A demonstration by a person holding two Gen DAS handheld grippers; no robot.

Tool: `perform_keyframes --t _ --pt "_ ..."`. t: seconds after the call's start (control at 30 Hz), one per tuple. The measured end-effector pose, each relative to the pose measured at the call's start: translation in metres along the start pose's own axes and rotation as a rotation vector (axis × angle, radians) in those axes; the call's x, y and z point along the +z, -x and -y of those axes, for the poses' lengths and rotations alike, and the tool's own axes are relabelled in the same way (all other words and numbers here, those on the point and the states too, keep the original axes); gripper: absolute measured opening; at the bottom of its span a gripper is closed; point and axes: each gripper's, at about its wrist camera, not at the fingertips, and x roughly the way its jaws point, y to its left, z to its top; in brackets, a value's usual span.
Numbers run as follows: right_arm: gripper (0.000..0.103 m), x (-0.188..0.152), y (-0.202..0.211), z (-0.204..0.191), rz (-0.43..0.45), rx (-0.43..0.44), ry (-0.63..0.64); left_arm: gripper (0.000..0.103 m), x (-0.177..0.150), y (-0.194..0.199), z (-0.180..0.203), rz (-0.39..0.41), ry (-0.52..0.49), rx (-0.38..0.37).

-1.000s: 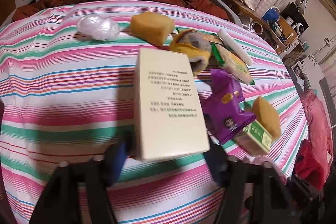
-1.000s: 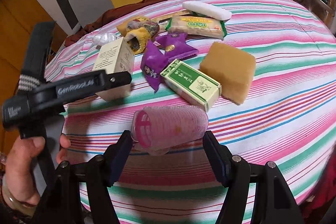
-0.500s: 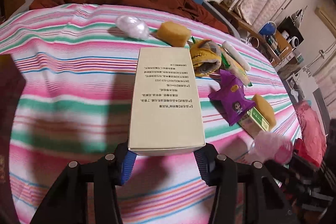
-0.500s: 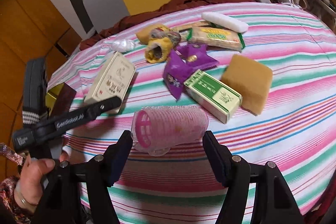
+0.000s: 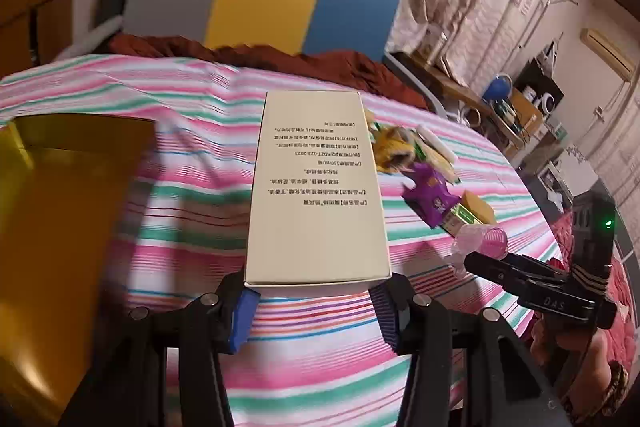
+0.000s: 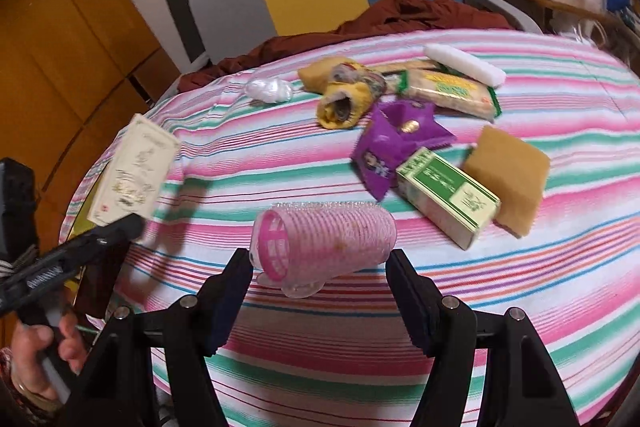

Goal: Organize objects
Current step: 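Grasp the cream box with the left gripper while the right gripper grasps the pink roller, then place the cream box and pink roller into the gold tray and release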

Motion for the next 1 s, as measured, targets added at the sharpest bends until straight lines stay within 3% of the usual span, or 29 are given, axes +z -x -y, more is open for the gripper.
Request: perform_keyframes --t 0.3,0.53,0.8,1.0 --pt "0.069 -0.004 0.011 -0.033 0.117 0.079 0.115 0.051 -0.006 0.054 -0.081 0.063 0.122 0.131" --pt "0.069 -0.005 0.007 -0.07 0.119 0.158 0.124 0.051 -0.017 0.061 -0.147 0.035 0.263 0.213" --pt "0.069 -0.005 -0.001 -0.152 0.12 0.315 0.165 0.051 -0.028 0.047 -0.193 -0.037 0.312 0.283" --pt "0.069 -0.01 -0.008 -0.215 0.11 0.385 0.239 0.056 -0.03 0.042 -0.207 -0.066 0.319 0.277"
